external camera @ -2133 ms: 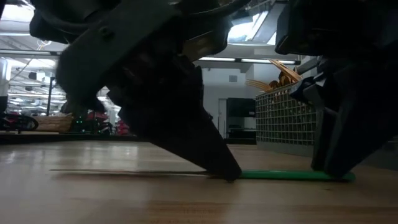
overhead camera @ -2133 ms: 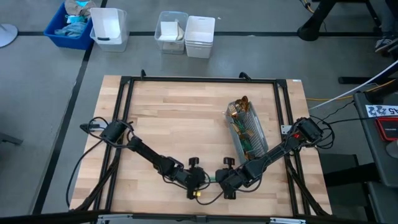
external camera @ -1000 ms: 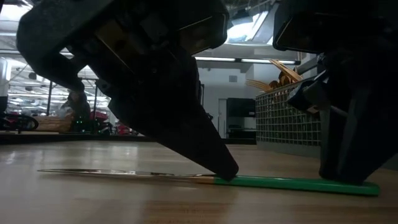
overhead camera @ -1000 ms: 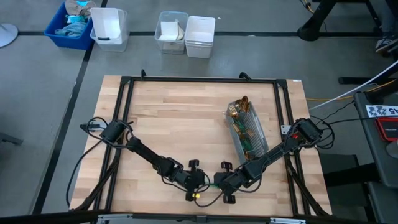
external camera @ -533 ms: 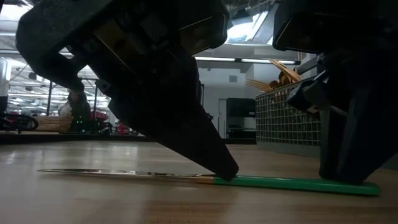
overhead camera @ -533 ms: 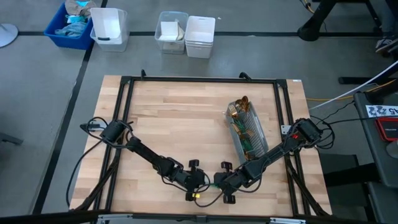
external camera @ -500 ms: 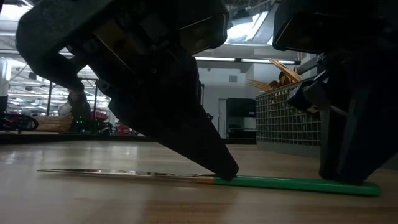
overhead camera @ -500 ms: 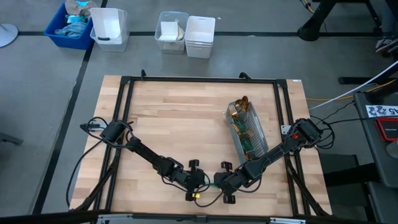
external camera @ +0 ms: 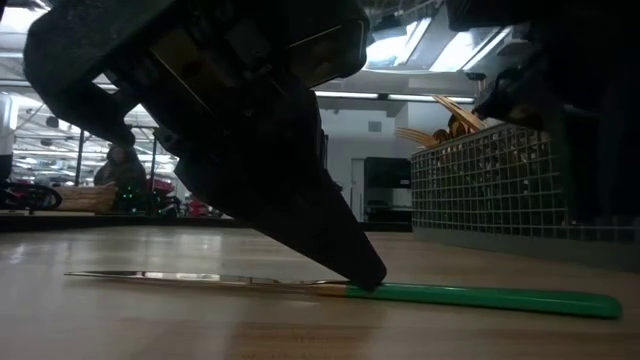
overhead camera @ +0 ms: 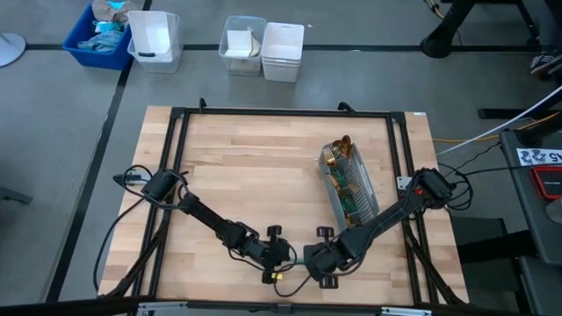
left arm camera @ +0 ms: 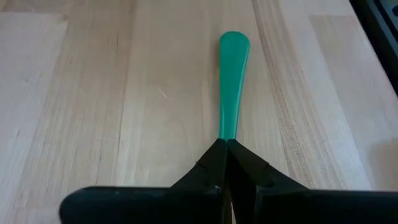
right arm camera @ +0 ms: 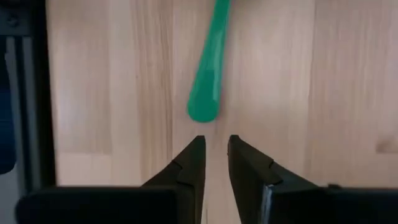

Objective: Sort silverware
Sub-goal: Put the knife into the bottom section of the basket

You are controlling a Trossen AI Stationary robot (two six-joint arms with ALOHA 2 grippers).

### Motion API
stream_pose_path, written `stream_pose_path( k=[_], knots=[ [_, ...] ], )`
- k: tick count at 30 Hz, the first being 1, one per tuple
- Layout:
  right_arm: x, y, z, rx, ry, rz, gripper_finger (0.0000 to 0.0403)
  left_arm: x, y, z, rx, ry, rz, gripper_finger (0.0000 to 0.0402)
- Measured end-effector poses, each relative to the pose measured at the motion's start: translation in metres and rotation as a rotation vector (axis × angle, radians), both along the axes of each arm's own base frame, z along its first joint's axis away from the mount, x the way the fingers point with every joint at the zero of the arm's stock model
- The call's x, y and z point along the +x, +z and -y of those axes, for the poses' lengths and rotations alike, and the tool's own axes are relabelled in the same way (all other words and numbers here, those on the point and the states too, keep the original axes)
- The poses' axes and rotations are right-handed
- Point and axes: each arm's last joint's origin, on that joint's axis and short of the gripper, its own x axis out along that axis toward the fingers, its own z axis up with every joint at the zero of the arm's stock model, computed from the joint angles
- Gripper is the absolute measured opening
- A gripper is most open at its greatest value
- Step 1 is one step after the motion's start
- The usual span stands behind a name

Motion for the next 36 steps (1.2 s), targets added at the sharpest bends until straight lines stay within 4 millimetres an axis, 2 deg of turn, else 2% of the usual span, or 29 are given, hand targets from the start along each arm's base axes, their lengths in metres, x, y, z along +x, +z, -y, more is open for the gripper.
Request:
stream_pose_path(
  k=[7,12,16,20,25,32,36],
  knots=[
    [-0.002,0.005,-0.003,0.1,0.042,-0.084,0.0069,0.002,0.001,0.001,-0.008,-0.008,0.027,0.0003],
    [-0.002,0.004,-0.004,0.105,0.042,-0.086,0.0078,0.002,0.001,0.001,-0.009,-0.007,0.03,0.0003],
    [0.001,0.001,-0.004,0.1,0.032,-0.067,0.0121,0.002,0.001,0.001,-0.012,-0.003,0.03,0.0003],
    [0.007,0.0,-0.005,0.051,0.001,0.027,0.0175,0.002,0.001,0.001,-0.034,0.02,0.027,0.0003],
    [0.013,-0.012,-0.006,-0.02,-0.029,0.074,0.0211,0.002,0.002,0.001,-0.067,0.055,0.024,0.0003],
    [0.019,-0.036,-0.01,-0.051,-0.036,0.069,0.0216,0.003,0.002,0.001,-0.07,0.056,0.026,0.0003],
    [0.021,-0.042,-0.011,-0.055,-0.036,0.062,0.0215,0.003,0.002,0.001,-0.07,0.057,0.026,0.0003]
  ],
)
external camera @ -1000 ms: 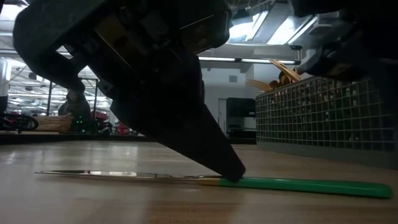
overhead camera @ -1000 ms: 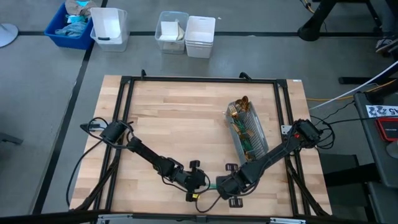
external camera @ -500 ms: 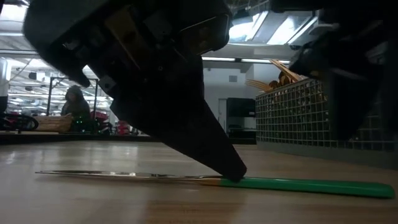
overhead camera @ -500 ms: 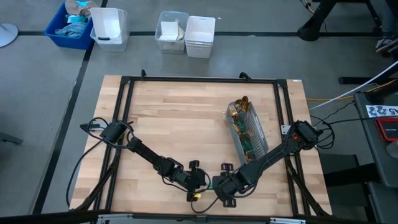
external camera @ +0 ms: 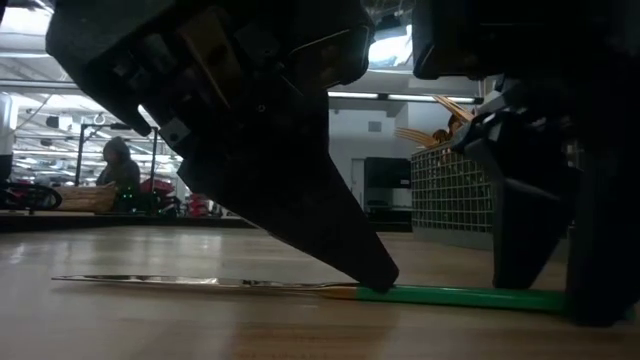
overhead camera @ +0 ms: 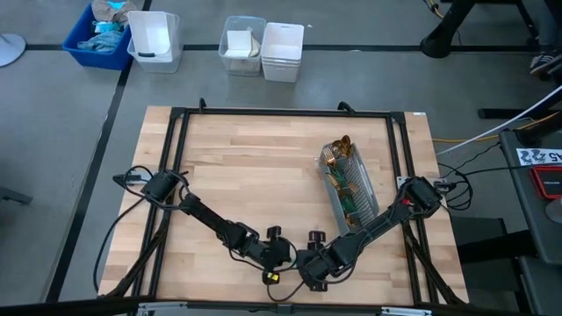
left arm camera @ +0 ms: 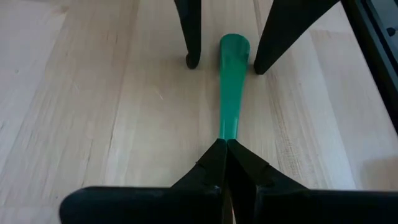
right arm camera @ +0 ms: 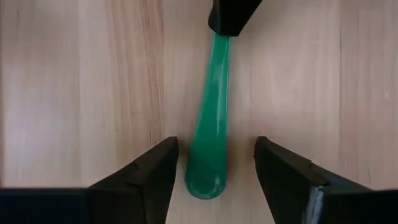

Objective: Sort silverware
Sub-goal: Put the knife into the bottom section of the basket

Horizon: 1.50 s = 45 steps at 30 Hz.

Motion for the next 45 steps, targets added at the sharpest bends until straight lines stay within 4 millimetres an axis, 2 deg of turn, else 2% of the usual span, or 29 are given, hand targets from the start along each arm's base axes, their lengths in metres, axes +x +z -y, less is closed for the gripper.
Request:
stream_pose_path(
  k=[3,12,16,31,45],
  knots=[
    [0.0,-0.002,0.0,-0.001,0.0,-0.005,0.0202,0.0,0.0,0.0,0.0,0.0,0.001,0.0003],
    [0.0,-0.003,-0.001,0.021,0.009,-0.021,0.0116,-0.001,0.012,0.0,-0.002,-0.016,0.018,0.0003],
    [0.0,-0.003,-0.001,0.024,0.011,-0.027,0.0093,0.0,0.016,0.0,0.018,-0.052,0.047,0.0003],
    [-0.001,-0.004,-0.001,0.033,0.015,-0.037,0.0094,-0.003,0.02,0.009,0.062,-0.09,0.094,0.0003],
    [0.001,0.006,0.005,0.056,0.008,-0.029,0.0094,-0.009,0.021,0.02,0.084,-0.115,0.108,0.0003]
  ],
)
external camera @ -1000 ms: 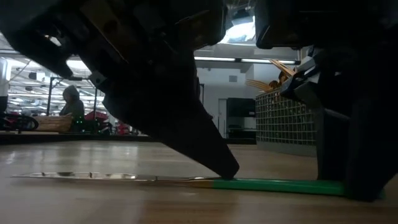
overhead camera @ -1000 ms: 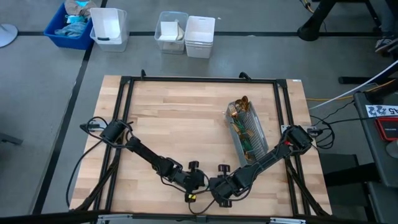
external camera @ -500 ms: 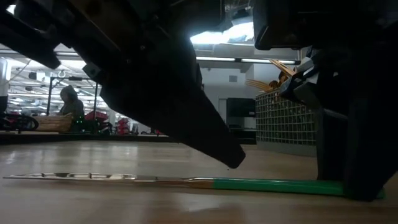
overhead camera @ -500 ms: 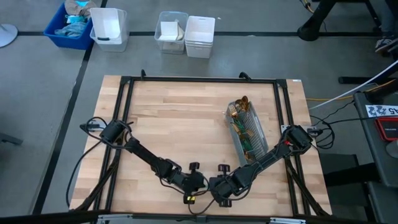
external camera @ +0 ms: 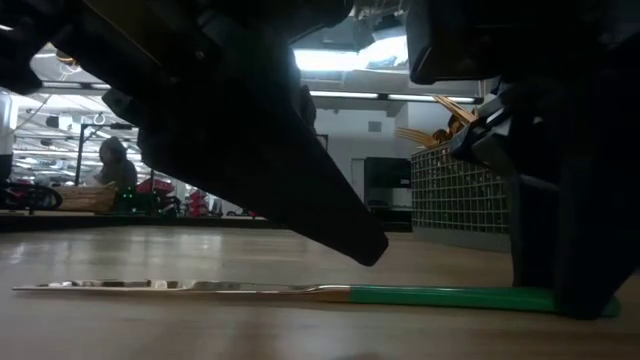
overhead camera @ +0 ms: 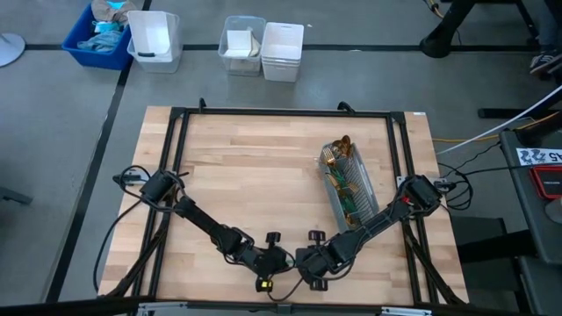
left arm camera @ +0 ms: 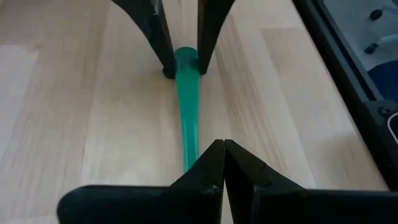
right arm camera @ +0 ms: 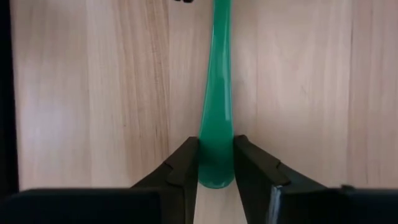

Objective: Sort silverware
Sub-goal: Put the knife into the bottom section of the basket

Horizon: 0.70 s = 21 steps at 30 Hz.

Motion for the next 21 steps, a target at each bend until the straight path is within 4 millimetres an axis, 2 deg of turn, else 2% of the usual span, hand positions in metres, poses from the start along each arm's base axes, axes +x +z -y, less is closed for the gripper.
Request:
stream_pose_path(
  k=[11,21],
  knots=[
    [0.007,0.001,0.011,0.08,-0.007,-0.045,0.0094,0.0,0.0,0.0,0.003,0.0,-0.001,0.0003],
    [0.007,0.002,0.01,0.117,0.004,-0.064,0.0094,0.0,0.0,-0.001,0.039,-0.026,0.002,0.0003]
  ],
)
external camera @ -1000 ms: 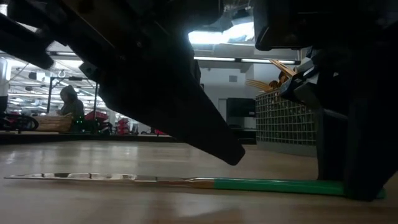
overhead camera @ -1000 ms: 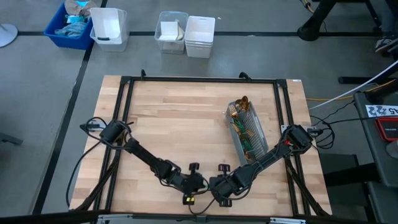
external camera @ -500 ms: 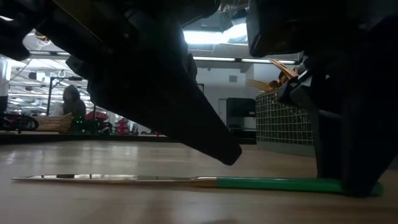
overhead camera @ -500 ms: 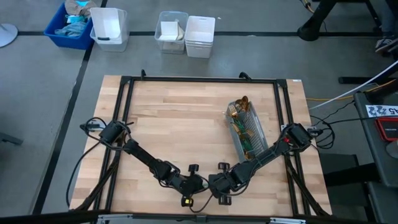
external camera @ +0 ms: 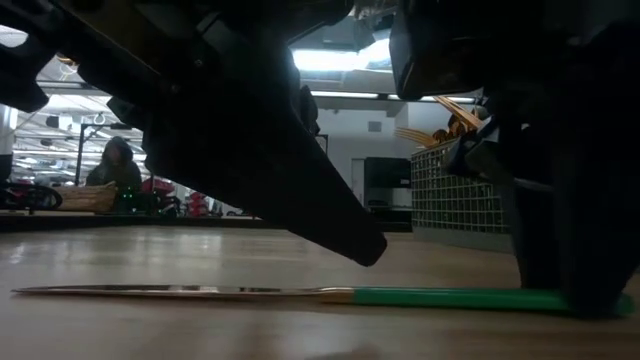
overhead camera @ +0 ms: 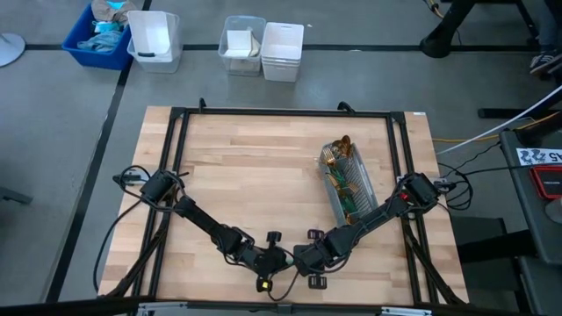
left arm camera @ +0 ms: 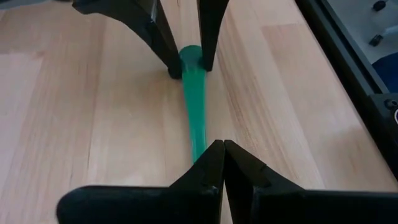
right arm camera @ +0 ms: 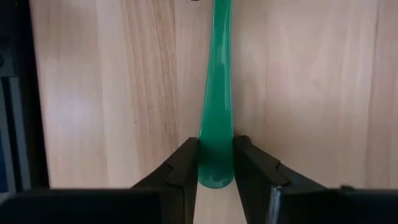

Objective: Sort silverware
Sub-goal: Put the knife into the bottom section of the basket

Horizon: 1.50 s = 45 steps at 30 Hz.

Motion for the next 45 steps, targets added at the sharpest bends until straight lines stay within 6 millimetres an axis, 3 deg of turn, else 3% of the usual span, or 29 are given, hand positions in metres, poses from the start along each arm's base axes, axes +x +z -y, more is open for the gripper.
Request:
stream_pose_path(
  k=[7,20,33,45],
  knots=[
    [0.0,0.0,0.0,0.02,0.007,-0.012,0.0094,0.001,0.001,0.0,0.031,-0.03,0.015,0.0014],
    [0.007,0.001,0.011,0.122,0.003,-0.063,0.0094,0.0,0.0,0.0,0.085,-0.069,0.021,0.0132],
    [0.012,0.004,0.012,0.21,0.022,-0.061,0.0094,-0.002,0.001,0.003,0.114,-0.096,0.031,0.0132],
    [0.013,0.004,0.013,0.215,0.024,-0.06,0.0094,-0.016,0.0,0.024,0.144,-0.169,0.028,0.0132]
  ],
)
